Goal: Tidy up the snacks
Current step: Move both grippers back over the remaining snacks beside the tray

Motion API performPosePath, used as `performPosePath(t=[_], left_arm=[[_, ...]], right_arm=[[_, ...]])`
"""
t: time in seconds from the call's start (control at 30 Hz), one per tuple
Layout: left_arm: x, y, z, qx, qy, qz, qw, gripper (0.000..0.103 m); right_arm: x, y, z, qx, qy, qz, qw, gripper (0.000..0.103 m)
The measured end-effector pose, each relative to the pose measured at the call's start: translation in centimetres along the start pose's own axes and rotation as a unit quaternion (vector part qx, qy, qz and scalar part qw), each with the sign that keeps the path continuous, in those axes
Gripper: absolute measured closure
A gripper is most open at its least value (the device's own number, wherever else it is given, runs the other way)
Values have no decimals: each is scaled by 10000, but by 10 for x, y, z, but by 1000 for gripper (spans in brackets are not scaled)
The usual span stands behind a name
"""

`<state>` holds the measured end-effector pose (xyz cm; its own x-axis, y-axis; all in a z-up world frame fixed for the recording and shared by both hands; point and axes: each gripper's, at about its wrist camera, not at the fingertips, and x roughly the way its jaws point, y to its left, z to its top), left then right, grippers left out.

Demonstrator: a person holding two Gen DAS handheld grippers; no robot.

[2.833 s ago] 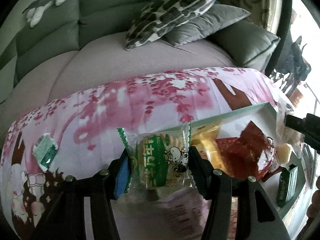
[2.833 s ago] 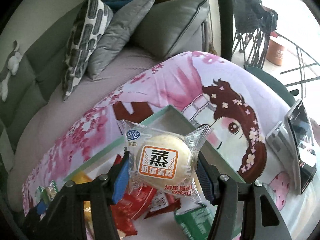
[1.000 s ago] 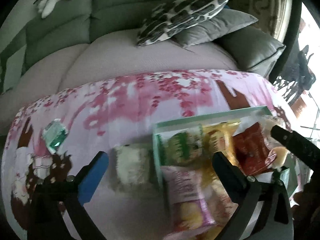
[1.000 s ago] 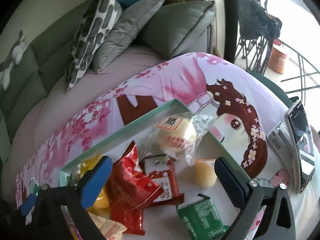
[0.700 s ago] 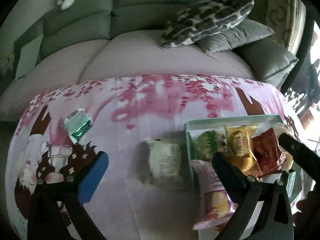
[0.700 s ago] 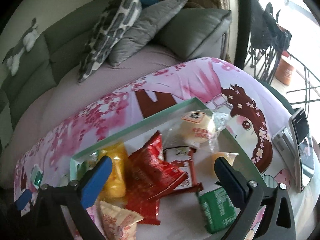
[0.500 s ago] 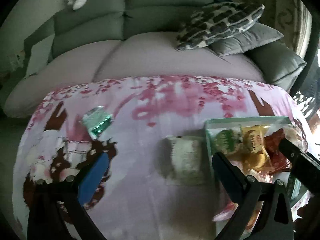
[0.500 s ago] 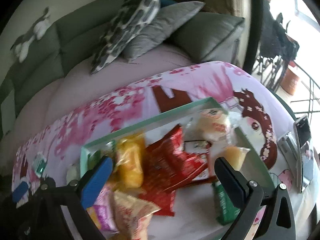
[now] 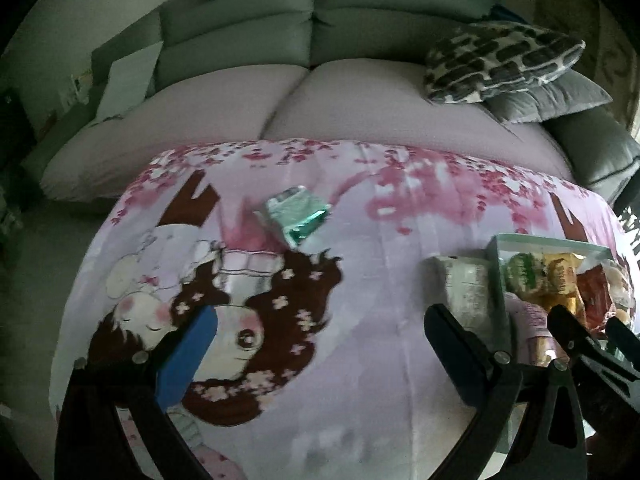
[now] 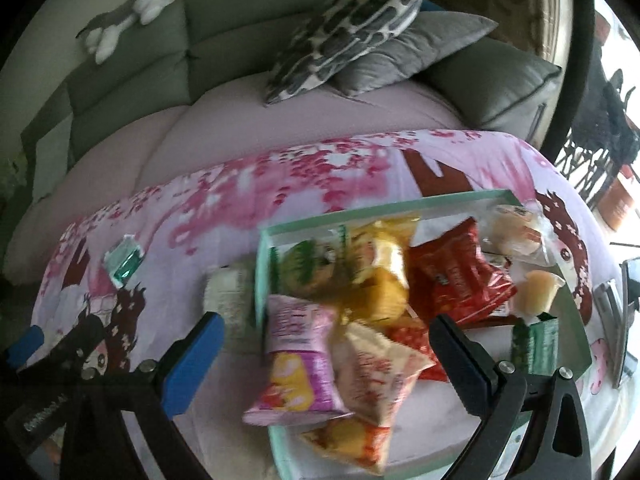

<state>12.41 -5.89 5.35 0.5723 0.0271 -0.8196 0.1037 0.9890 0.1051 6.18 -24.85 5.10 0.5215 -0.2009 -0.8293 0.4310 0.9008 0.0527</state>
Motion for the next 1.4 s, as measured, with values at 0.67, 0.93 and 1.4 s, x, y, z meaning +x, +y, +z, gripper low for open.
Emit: performPosePath(t=[0.67, 0.93, 1.4], left_arm=[[24, 58, 0, -374, 119, 542, 9978, 0], [45, 70, -1, -546, 455, 421, 9966, 0], [53, 76, 0, -706, 566, 224, 9956, 0]], right_arm=[[16, 73, -13, -769, 230, 659, 9946, 0], [47, 70, 0, -566, 782, 1151, 9886, 0], [59, 56, 11, -132, 910, 1710, 9810, 15]])
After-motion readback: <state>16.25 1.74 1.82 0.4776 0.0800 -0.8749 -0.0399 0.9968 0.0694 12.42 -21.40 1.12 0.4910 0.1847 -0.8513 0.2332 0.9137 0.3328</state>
